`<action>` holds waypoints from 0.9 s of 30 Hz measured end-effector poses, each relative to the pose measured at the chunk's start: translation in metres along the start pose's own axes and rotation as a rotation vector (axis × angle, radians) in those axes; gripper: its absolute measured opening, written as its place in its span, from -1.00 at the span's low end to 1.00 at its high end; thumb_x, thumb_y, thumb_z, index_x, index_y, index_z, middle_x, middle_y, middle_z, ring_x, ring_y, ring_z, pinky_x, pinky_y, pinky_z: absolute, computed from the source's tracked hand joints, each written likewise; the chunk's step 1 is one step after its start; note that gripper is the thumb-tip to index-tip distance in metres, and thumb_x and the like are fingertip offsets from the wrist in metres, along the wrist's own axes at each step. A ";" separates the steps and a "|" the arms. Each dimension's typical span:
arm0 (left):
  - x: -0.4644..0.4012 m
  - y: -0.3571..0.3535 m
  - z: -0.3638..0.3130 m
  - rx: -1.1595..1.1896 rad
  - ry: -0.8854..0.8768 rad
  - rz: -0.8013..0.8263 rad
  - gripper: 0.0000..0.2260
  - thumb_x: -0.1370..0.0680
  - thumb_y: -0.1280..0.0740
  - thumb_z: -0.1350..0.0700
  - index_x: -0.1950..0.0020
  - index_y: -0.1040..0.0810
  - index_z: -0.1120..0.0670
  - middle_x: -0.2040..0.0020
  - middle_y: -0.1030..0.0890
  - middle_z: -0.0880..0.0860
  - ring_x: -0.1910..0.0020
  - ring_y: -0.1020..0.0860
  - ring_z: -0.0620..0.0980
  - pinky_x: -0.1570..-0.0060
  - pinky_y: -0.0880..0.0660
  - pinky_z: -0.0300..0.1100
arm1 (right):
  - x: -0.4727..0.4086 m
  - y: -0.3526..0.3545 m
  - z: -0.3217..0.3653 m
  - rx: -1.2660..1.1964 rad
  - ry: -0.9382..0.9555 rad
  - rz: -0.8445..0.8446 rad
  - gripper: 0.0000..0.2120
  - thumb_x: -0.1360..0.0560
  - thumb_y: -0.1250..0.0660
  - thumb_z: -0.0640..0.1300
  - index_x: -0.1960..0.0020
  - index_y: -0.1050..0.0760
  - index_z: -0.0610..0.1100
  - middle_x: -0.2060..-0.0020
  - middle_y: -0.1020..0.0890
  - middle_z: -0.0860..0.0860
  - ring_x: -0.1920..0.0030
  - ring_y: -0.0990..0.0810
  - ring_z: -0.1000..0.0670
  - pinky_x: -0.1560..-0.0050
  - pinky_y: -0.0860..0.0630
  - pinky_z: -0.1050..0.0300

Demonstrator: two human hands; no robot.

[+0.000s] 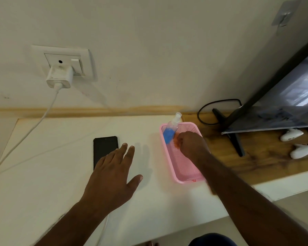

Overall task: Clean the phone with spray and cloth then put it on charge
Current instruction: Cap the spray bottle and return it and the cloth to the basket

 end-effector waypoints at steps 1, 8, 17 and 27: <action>0.000 0.000 0.000 -0.003 0.000 0.000 -0.22 -0.51 0.09 -0.41 -0.62 0.19 -0.08 -0.65 0.10 -0.02 -0.61 0.00 0.02 -0.54 -0.01 -0.04 | 0.004 0.003 0.001 0.031 0.027 -0.001 -0.83 -0.57 -0.32 0.05 -0.08 -0.53 -0.01 0.30 -0.48 0.17 0.34 -0.47 0.10 0.40 -0.32 0.37; 0.001 -0.002 -0.002 0.006 -0.010 0.011 -0.24 -0.52 0.08 -0.41 -0.63 0.14 -0.08 -0.65 0.05 -0.01 -0.61 -0.05 0.04 -0.53 -0.04 -0.01 | 0.075 0.048 -0.029 -0.051 0.009 -0.341 -0.82 -0.56 -0.29 0.07 -0.11 -0.56 0.06 0.03 -0.65 0.09 0.16 -0.56 0.11 0.31 -0.43 0.28; 0.006 -0.001 -0.008 -0.008 -0.034 0.024 -0.25 -0.56 -0.09 -0.36 -0.64 -0.01 -0.04 -0.64 -0.07 0.04 -0.59 -0.15 0.09 -0.51 -0.12 0.03 | 0.154 0.018 -0.083 -1.059 -0.484 -0.038 -0.51 -0.41 -0.49 0.08 -0.22 -0.43 -0.11 0.05 -0.69 -0.13 0.20 -0.73 -0.12 0.22 -0.68 -0.07; 0.005 0.000 -0.002 -0.011 -0.025 0.018 -0.26 -0.56 -0.04 -0.38 -0.63 0.08 -0.07 -0.65 0.01 0.00 -0.60 -0.08 0.04 -0.54 -0.08 0.00 | 0.127 0.003 -0.043 -1.666 -0.687 0.041 -0.76 -0.48 -0.43 -0.36 -0.12 -0.50 -0.26 0.02 -0.70 -0.22 0.12 -0.73 -0.17 0.18 -0.68 -0.10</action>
Point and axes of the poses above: each hand's wrist, its own x-axis away from the middle knuckle, its own y-axis out of the back of the hand, z = x × y, the point moved 1 cm from there along -x, towards the middle knuckle
